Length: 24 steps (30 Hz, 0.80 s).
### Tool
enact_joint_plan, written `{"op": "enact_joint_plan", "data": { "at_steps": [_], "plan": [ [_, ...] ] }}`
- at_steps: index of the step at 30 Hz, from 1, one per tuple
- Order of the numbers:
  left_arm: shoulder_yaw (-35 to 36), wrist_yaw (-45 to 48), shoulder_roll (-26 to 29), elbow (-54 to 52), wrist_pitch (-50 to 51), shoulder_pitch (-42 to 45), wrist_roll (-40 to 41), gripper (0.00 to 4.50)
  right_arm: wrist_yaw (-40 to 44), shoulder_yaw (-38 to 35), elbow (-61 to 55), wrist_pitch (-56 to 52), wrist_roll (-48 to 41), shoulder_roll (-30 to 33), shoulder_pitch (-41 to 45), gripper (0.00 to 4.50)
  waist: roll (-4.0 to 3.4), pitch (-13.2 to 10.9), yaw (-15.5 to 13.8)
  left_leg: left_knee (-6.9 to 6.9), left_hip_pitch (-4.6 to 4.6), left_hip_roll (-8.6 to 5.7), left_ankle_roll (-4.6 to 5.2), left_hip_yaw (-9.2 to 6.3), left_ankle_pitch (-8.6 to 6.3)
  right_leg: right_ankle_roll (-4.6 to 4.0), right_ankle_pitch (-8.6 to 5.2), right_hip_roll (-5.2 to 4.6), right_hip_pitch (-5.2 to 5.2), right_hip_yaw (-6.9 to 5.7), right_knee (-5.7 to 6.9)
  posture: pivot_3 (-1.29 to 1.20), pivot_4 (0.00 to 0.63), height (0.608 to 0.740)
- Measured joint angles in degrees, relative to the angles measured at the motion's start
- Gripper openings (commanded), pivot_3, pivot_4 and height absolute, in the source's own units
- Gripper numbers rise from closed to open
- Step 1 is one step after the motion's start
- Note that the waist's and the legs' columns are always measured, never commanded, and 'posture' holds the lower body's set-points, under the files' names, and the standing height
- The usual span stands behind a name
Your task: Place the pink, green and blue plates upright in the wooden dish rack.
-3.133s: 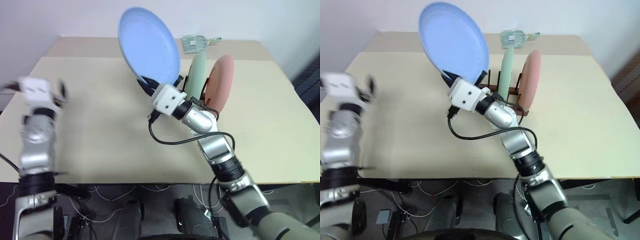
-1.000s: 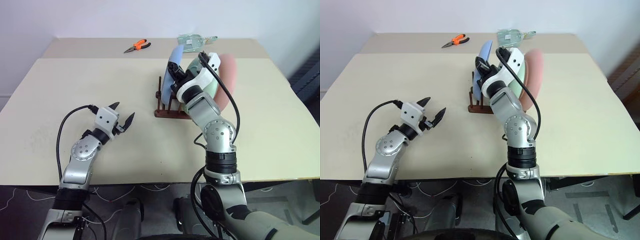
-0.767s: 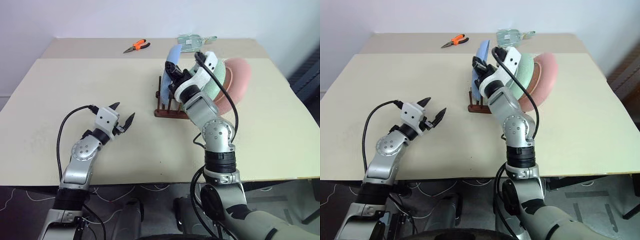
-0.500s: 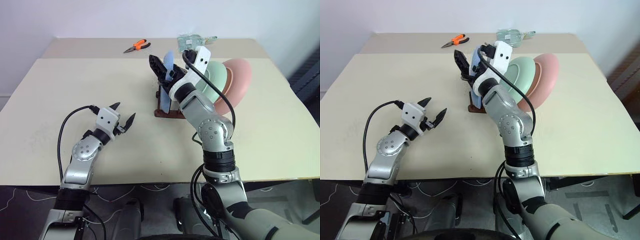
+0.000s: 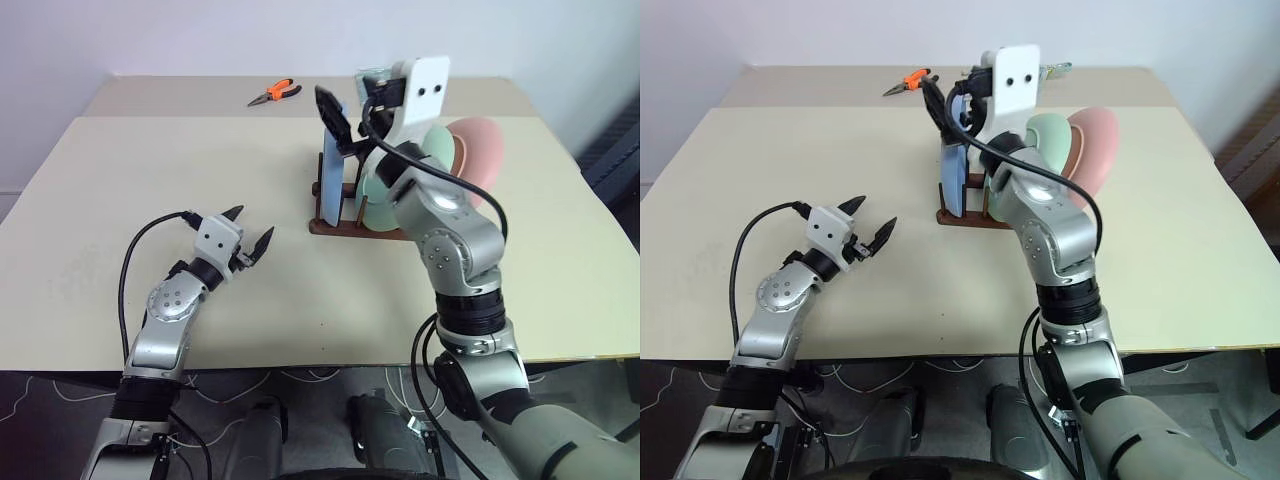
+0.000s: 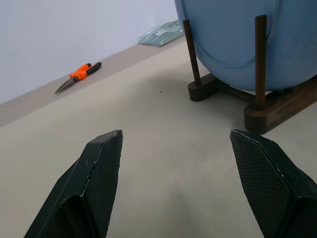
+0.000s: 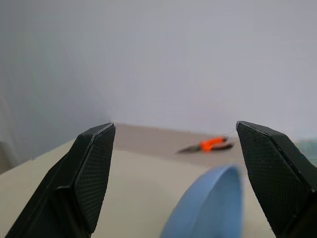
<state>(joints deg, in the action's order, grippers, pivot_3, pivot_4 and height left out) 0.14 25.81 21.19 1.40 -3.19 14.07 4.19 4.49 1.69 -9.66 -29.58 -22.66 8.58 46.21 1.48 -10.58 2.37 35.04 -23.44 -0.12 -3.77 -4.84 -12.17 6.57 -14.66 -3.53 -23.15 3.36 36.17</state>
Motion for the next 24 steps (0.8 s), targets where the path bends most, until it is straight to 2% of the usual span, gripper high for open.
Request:
{"op": "enact_joint_plan", "data": {
  "at_steps": [3,7,9,14,17,20,24],
  "plan": [
    [-0.9,0.8,-0.2,-0.1,0.0,0.5,0.1,3.55,5.0,-0.1,-3.4,0.4,1.9,7.7,-1.9,2.08,0.0,0.0,-0.4,0.0,-0.04,-0.02,0.0,0.0,0.0,0.0,-0.01,-0.02,0.03,0.0,-0.09,0.0,0.15,0.74],
    [-2.0,3.9,-0.3,-0.9,0.7,1.6,1.2,3.55,17.9,-2.6,-13.0,1.3,0.3,22.1,-11.7,0.05,0.0,0.0,-1.2,0.0,-0.08,-0.03,0.07,0.01,-0.04,0.04,-0.04,-0.04,0.04,0.0,-0.16,0.0,0.15,0.74],
    [-2.4,6.2,-0.1,-2.1,1.7,1.9,2.7,3.55,24.1,-5.9,-17.7,0.3,-2.0,29.2,-18.3,0.05,-0.03,0.0,-1.5,0.01,-0.08,-0.03,0.08,0.02,-0.05,-0.02,-0.08,-0.05,0.06,0.0,-0.16,0.0,0.15,0.74],
    [-4.8,13.2,0.1,-3.6,5.6,2.6,7.0,3.55,30.9,-12.2,-26.1,-3.7,-4.9,38.8,-31.4,0.05,-0.06,0.0,-1.3,0.09,0.0,0.02,0.08,0.07,-0.05,-0.2,-0.19,-0.01,0.11,0.03,-0.16,0.0,0.15,0.74],
    [-6.1,17.1,0.5,-5.1,9.2,2.5,9.9,3.55,31.3,-12.1,-26.2,-4.5,-1.9,41.1,-36.3,0.05,-0.07,0.0,-1.3,0.15,0.0,0.02,0.08,0.13,-0.05,-0.29,-0.24,-0.02,0.12,0.06,-0.17,0.0,0.15,0.74],
    [-6.8,19.9,1.3,-6.8,11.6,2.5,11.4,3.55,30.2,-10.6,-25.8,-4.4,2.7,42.2,-37.0,0.05,-0.06,0.0,-1.4,0.15,0.0,0.02,0.08,0.14,-0.05,-0.29,-0.24,-0.02,0.11,0.08,-0.17,0.0,0.15,0.74],
    [-8.0,20.8,1.1,-7.5,12.6,2.5,11.5,3.55,26.8,-3.8,-18.9,-2.2,11.6,41.4,-35.2,0.05,-0.06,0.0,-1.5,0.17,-0.01,0.0,0.08,0.16,-0.05,-0.29,-0.24,-0.04,0.14,0.09,-0.24,0.0,0.15,0.74]
  ]
}}
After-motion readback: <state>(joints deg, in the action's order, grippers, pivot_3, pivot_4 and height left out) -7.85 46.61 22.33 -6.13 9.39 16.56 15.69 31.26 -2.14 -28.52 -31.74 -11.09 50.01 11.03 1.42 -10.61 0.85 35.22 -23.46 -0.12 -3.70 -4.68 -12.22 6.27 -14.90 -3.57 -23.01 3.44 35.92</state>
